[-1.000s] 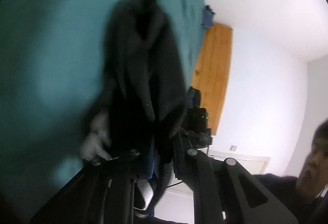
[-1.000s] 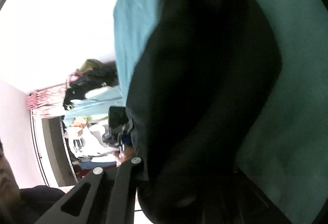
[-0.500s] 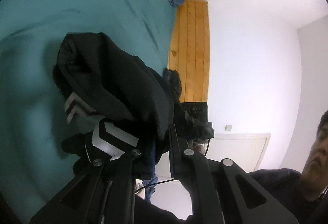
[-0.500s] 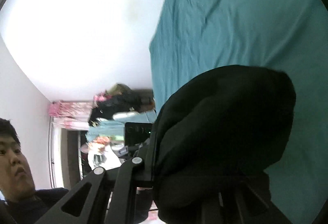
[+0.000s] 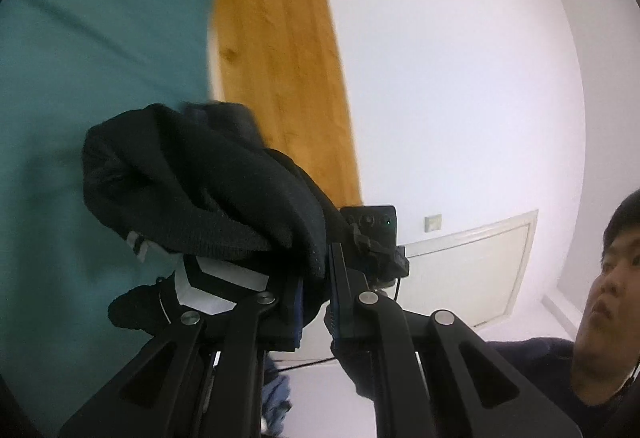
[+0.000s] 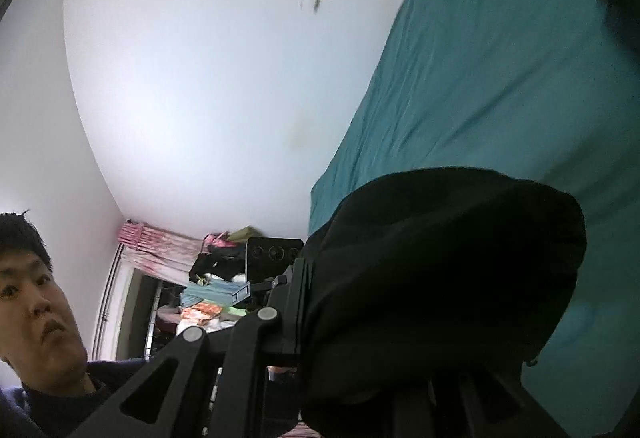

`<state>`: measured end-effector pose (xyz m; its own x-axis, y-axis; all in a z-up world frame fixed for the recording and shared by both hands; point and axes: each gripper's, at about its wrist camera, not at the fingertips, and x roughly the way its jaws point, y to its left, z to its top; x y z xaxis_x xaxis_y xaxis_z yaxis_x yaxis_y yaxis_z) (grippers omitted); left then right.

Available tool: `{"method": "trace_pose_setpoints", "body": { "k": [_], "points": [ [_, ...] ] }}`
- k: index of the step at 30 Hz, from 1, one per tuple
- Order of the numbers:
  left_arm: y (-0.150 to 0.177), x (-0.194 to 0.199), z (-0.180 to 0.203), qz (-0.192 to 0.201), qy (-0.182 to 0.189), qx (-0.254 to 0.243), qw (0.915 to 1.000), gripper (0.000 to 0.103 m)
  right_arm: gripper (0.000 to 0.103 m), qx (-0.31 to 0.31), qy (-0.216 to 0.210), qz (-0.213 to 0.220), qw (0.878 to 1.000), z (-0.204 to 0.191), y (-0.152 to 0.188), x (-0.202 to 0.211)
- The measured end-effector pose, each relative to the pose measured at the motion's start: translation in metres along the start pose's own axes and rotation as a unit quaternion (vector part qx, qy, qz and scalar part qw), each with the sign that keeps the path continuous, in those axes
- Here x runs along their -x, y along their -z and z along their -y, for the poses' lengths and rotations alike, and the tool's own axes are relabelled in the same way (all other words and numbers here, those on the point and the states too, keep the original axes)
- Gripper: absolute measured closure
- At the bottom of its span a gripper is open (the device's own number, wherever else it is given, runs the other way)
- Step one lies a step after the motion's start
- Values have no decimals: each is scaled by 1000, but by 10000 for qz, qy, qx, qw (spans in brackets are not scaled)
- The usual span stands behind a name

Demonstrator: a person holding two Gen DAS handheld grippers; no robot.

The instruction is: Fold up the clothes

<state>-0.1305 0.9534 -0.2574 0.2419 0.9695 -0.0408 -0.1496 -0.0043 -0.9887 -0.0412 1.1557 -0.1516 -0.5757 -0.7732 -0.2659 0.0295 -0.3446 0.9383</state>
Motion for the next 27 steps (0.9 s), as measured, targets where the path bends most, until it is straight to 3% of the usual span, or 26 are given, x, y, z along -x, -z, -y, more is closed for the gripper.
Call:
{"method": "trace_pose_setpoints", "body": {
  "k": [3, 7, 10, 12, 13, 14, 15, 17, 19, 21, 22, 25, 27],
  "points": [
    [-42, -125, 10, -342, 356, -166, 9986, 95, 91, 355, 563, 163, 9976, 5, -72, 95],
    [-87, -258, 5, -690, 489, -462, 9953, 95, 91, 790, 1282, 232, 9883, 22, -168, 200],
    [-140, -347, -31, -809, 451, -501, 9944, 95, 91, 905, 1655, 31, 9820, 55, -232, 249],
    [-165, -385, -72, -767, 251, -238, 9965, 90, 88, 711, 1902, -178, 9790, 107, -274, 269],
    [-174, -400, -95, -732, 78, -57, 9973, 83, 79, 546, 2013, -312, 9775, 135, -291, 275],
    [-172, -402, -121, -748, -128, 184, 9969, 66, 44, 225, 2565, -352, 9657, 170, -293, 272],
    [-167, -406, -151, -763, -361, 590, 9947, 64, 28, -97, 3105, -391, 9497, 204, -294, 269],
    [-148, -394, -186, -630, -564, 1121, 9901, 64, 25, -725, 4116, -450, 9074, 271, -296, 263],
    [-124, -370, -205, -400, -608, 1480, 9863, 64, 27, -824, 3946, 45, 9151, 279, -286, 286],
    [-101, -346, -207, -5, -641, 1717, 9831, 50, 26, -717, 3421, 952, 9321, 269, -259, 324],
    [-91, -336, -202, 205, -655, 1797, 9813, 49, 22, -794, 3112, 1331, 9376, 263, -237, 335],
    [-84, -351, -179, 381, -542, 1782, 9818, 49, 20, -1444, 2707, 2146, 9273, 272, -173, 349],
    [-92, -381, -162, 276, -350, 1542, 9870, 47, 20, -1989, 2067, 2317, 9295, 301, -158, 360]
  ]
}}
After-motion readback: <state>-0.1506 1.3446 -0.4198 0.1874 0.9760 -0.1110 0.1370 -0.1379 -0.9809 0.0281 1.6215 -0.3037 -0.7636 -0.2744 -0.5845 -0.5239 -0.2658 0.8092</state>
